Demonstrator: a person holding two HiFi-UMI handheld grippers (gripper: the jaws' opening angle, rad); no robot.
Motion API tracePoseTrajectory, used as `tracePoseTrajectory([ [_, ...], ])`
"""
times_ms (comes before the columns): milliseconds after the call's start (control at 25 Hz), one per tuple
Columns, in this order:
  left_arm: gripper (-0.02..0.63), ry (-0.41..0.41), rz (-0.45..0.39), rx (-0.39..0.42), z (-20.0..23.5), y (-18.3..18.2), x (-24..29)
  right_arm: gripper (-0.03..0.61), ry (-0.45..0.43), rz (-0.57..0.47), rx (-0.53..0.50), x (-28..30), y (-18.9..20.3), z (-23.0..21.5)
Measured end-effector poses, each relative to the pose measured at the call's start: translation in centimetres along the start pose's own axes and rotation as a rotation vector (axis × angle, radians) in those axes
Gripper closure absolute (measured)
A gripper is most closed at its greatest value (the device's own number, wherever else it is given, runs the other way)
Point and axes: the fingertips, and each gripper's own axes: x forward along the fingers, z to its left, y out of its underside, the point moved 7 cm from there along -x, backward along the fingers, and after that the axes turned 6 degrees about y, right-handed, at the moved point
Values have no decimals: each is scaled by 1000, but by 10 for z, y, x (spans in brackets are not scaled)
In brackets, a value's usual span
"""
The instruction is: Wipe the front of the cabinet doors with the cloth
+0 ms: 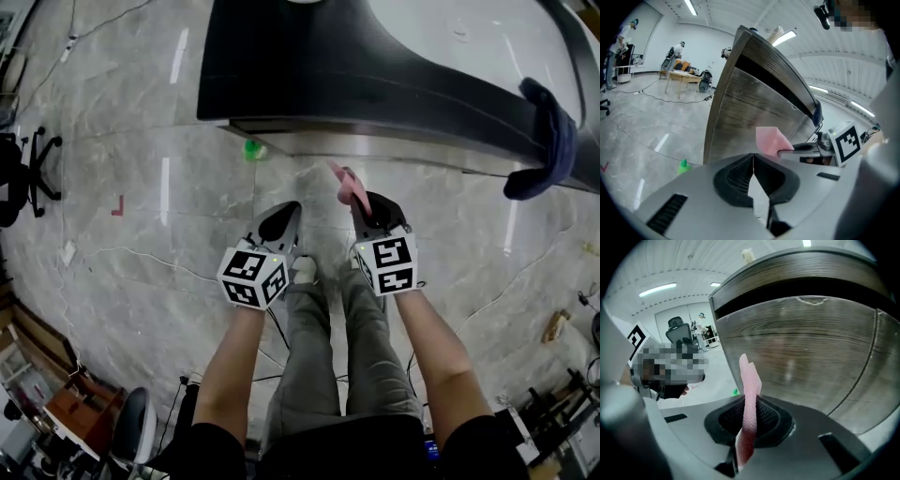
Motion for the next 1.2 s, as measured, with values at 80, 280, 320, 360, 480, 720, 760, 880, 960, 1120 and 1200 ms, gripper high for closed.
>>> tracePoseTrajectory([
  [80,603,-18,-5,-5,11,3,-5,537,-26,14,-34,15,-2,13],
  [280,603,-63,-15,-16,36,7,-15,537,-95,46,-130,52,-9,43],
  [320,603,-70,-13,-15,40,8,-16,537,-108,54,-153,59,-10,48],
  [360,603,-77,-11,-13,43,8,-16,537,-118,62,-174,67,-12,51],
  [480,603,-94,-10,-8,53,8,-15,537,-128,79,-212,87,-17,57],
  [720,603,-99,-20,-19,60,5,-10,537,-102,116,-232,112,-21,51],
  [760,603,-97,-18,-21,59,4,-9,537,-98,117,-231,112,-22,47],
  [880,603,-85,-9,-19,56,3,-1,537,-78,109,-213,110,-24,35],
  [960,603,-74,2,-12,52,3,6,537,-57,108,-189,107,-22,24],
  [1120,603,-42,26,3,39,2,25,537,-14,101,-133,97,-15,1],
  [1200,603,-22,40,16,31,1,34,537,8,99,-113,90,-11,-12],
])
